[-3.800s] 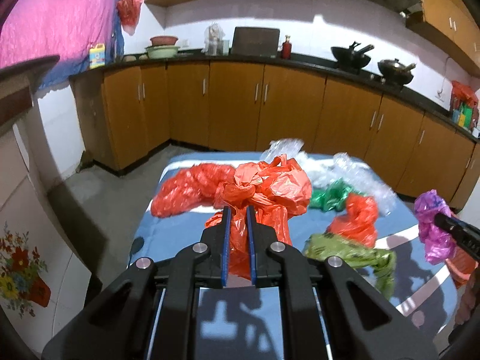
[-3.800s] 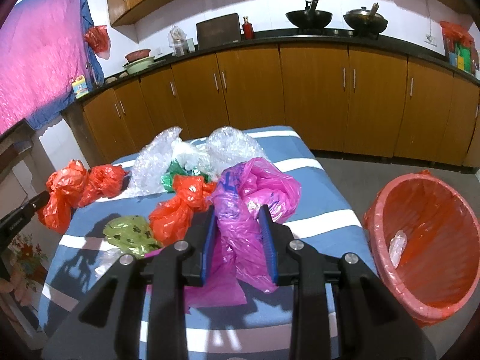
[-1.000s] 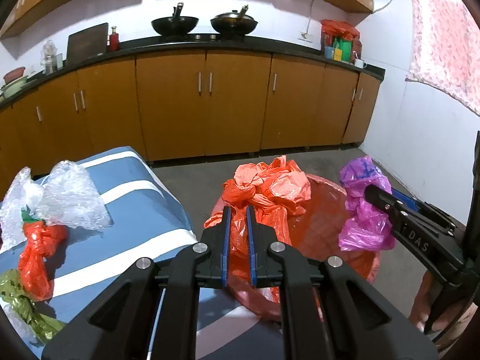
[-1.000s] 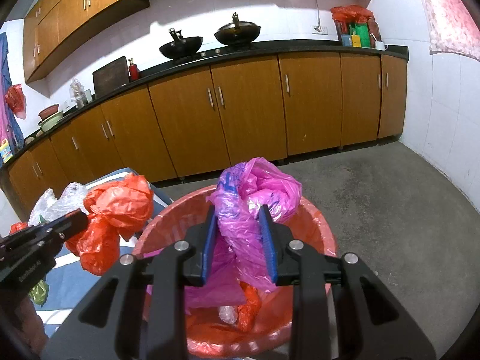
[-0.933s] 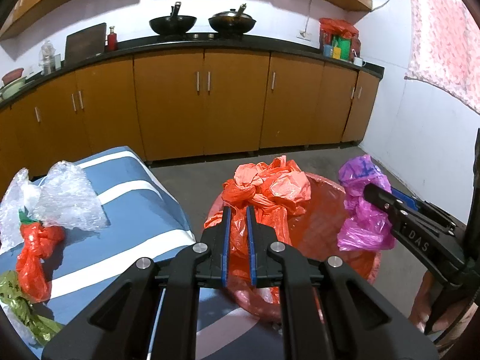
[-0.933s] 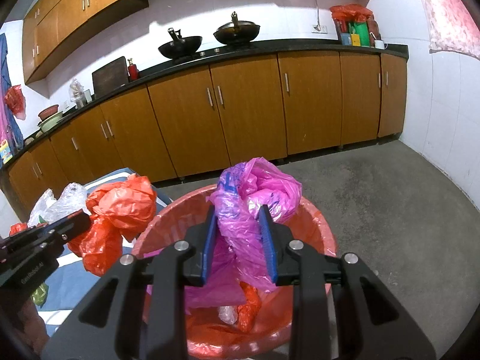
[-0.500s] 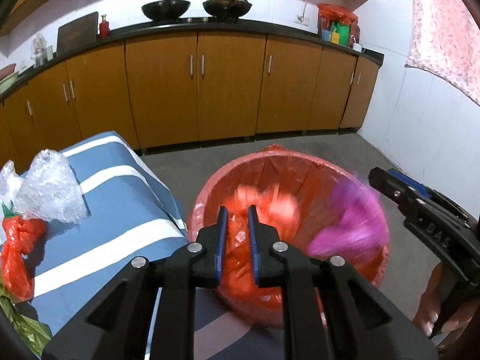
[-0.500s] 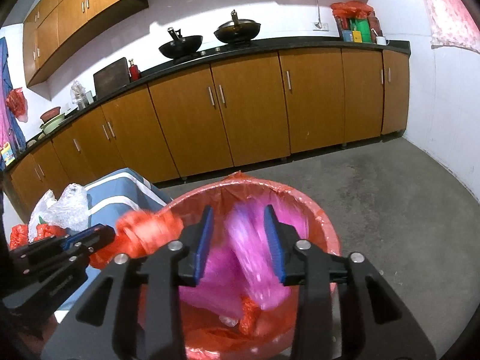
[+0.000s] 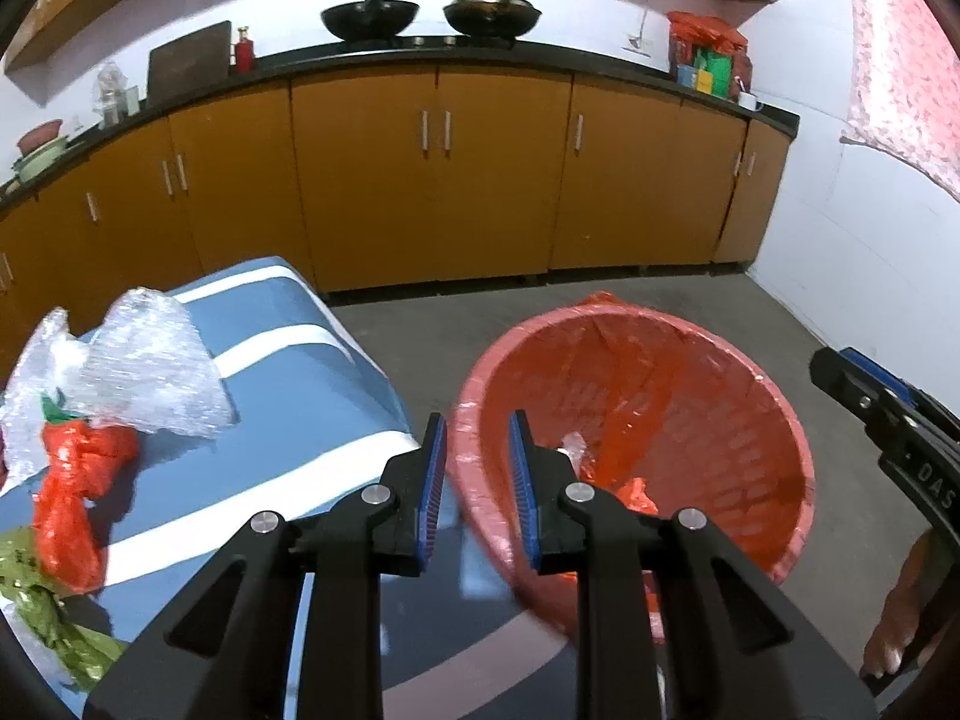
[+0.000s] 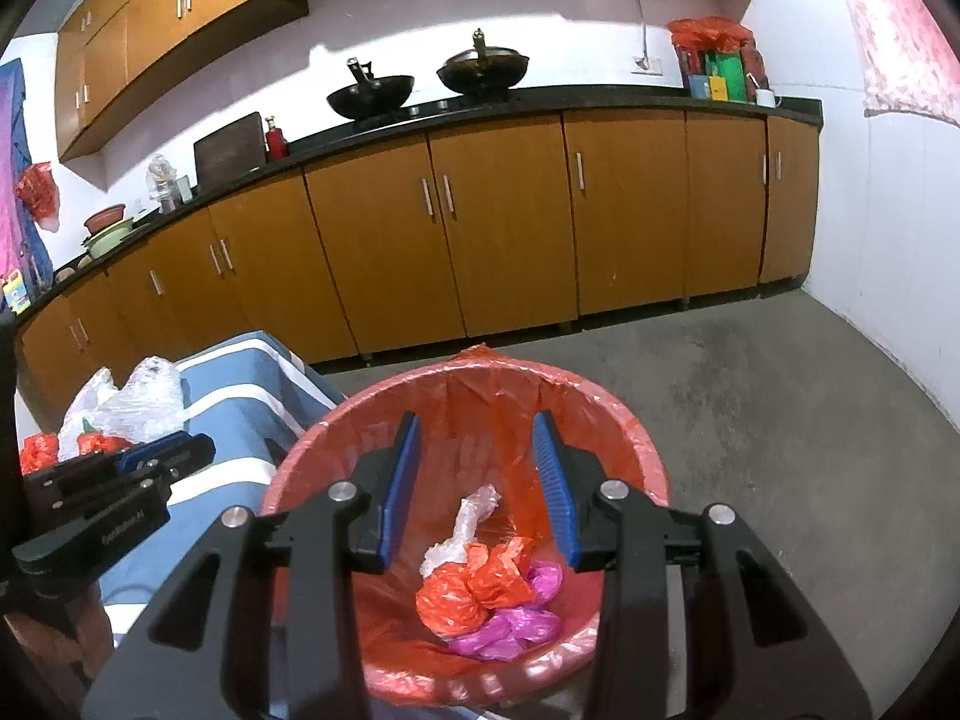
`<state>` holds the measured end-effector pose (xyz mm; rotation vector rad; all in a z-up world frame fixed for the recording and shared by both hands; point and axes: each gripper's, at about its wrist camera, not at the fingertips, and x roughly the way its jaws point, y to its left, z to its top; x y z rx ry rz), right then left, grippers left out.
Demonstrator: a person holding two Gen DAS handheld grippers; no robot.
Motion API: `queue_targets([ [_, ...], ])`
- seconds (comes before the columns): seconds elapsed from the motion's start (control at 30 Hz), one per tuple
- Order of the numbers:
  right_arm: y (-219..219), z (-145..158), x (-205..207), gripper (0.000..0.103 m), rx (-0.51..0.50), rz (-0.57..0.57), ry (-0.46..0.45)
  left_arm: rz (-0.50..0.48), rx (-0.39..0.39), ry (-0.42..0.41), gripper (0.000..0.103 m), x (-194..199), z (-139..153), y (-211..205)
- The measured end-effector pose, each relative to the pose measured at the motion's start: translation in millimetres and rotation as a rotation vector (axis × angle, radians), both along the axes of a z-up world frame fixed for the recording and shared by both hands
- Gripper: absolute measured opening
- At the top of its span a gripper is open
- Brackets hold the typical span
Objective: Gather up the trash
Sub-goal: 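Move both open tools back over the table toward the remaining bags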
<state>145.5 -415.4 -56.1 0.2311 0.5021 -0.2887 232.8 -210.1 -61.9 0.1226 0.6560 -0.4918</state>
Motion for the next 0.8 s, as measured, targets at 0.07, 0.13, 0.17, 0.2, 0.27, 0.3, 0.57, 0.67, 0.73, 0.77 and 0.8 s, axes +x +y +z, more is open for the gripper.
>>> queue_targets([
  [0.07,5,4,-1,0.039,-0.005,0.007,-0.003,0.015,0.000,-0.008,0.024,0,4,8],
  [0.13,10,7,-1,0.039,-0.007,0.016,-0.006,0.031,0.000,-0.017,0.025,0,7,16],
  [0.17,13,9,-1,0.039,-0.009,0.020,-0.009,0.041,-0.001,-0.022,0.026,-1,10,22],
  [0.2,17,11,-1,0.039,-0.011,0.027,-0.011,0.050,-0.001,-0.025,0.027,-1,11,27],
  [0.27,26,14,-1,0.039,-0.014,0.041,-0.015,0.072,-0.003,-0.034,0.028,-1,15,41],
  [0.3,31,15,0,0.039,-0.015,0.049,-0.016,0.083,-0.004,-0.037,0.029,-1,16,47],
  [0.57,78,24,4,0.046,-0.009,0.128,-0.027,0.189,-0.019,-0.049,0.032,-4,25,108],
  [0.67,96,26,5,0.054,-0.006,0.160,-0.034,0.231,-0.032,-0.054,0.032,-8,28,134],
  [0.73,111,27,7,0.056,0.000,0.188,-0.032,0.255,-0.033,-0.064,0.033,-12,30,150],
  [0.77,118,27,7,0.058,0.001,0.203,-0.032,0.272,-0.029,-0.071,0.033,-14,30,159],
  [0.8,125,27,8,0.060,0.000,0.216,-0.032,0.287,-0.024,-0.076,0.034,-16,31,167],
])
